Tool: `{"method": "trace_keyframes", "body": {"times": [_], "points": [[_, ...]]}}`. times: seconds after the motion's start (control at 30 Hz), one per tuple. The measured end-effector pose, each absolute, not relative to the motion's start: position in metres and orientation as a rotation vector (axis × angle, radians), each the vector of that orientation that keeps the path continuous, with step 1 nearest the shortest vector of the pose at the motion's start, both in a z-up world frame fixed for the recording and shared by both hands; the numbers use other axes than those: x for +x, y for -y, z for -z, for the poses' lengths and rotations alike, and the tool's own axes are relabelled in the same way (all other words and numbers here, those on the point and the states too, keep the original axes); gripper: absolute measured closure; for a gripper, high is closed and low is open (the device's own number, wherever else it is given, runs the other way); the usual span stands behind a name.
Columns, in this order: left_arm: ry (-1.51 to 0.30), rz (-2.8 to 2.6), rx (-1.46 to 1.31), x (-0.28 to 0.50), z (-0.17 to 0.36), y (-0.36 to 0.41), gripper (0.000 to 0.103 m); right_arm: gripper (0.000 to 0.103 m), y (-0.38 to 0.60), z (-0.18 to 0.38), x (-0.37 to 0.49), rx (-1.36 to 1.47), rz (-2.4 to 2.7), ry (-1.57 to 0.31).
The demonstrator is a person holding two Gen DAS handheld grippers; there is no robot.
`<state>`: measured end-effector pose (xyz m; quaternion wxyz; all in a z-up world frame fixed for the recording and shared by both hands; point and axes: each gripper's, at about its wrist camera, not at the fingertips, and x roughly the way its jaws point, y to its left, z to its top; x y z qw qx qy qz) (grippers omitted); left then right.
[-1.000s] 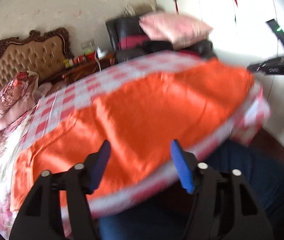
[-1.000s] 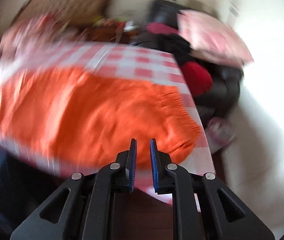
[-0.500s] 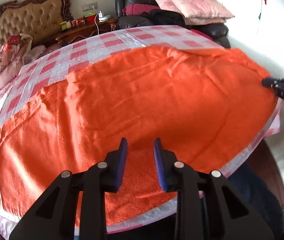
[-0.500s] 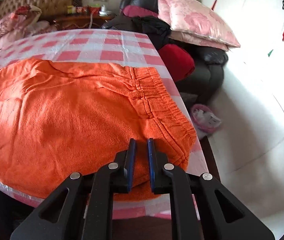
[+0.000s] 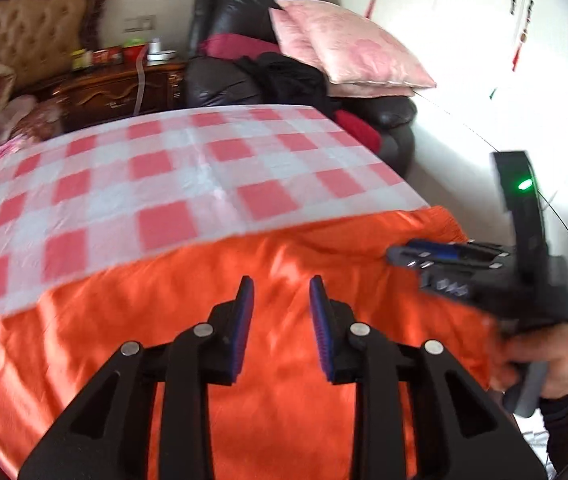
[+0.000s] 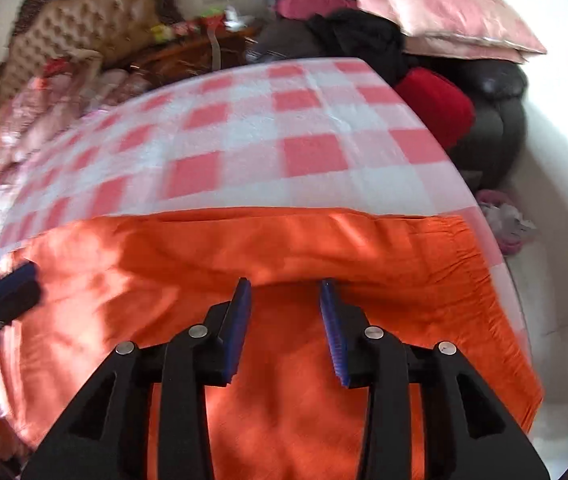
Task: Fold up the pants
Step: 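Move both open tools over the pants toward the waistband edge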
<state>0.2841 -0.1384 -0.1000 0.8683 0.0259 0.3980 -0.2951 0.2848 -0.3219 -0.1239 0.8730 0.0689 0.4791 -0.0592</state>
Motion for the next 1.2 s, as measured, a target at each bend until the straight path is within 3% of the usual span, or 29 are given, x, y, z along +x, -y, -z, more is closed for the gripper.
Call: {"method": "trace_keyframes", "body": {"times": [0.07,0.23,0.3,0.4,0.43,0.53,0.7,0.8,0.83,0.9,1.17,1.2], "points": [[-0.851,0.662,0.106,0.292,0.104,0.160,0.065,0.068,0.337,0.133,0.287,0.235,0.134,-0.993],[-0.877,0.719,0.255,0.309,0.124,0.212,0.065,0.067,0.342,0.134,0.281,0.313,0.145,-0.945],[-0.912,0.744,0.264,0.322,0.132,0.226,0.073,0.065,0.344,0.136,0.275,0.353,0.141,-0.914],[-0.933,0.728,0.356,0.335,0.147,0.243,0.074,0.060,0.343,0.137,0.271,0.355,0.131,-0.880],[-0.930,0.720,0.374,0.338,0.150,0.247,0.082,0.056,0.339,0.137,0.270,0.333,0.128,-0.876],[-0.936,0.697,0.351,0.354,0.153,0.251,0.093,0.046,0.327,0.136,0.273,0.262,0.122,-0.887],[-0.936,0.673,0.315,0.367,0.152,0.256,0.094,0.036,0.317,0.138,0.278,0.194,0.122,-0.909],[-0.859,0.603,0.132,0.361,0.127,0.227,0.089,0.033,0.311,0.140,0.280,0.148,0.130,-0.923],[-0.824,0.578,0.086,0.355,0.120,0.216,0.073,0.031,0.309,0.140,0.281,0.134,0.132,-0.928],[-0.765,0.538,0.010,0.333,0.111,0.187,0.056,0.029,0.306,0.141,0.283,0.114,0.130,-0.936],[-0.858,0.347,0.058,0.258,0.133,0.072,0.056,0.024,0.300,0.143,0.285,0.071,0.138,-0.952],[-0.870,0.325,0.055,0.252,0.138,0.057,0.061,0.024,0.300,0.143,0.285,0.072,0.137,-0.952]]}}
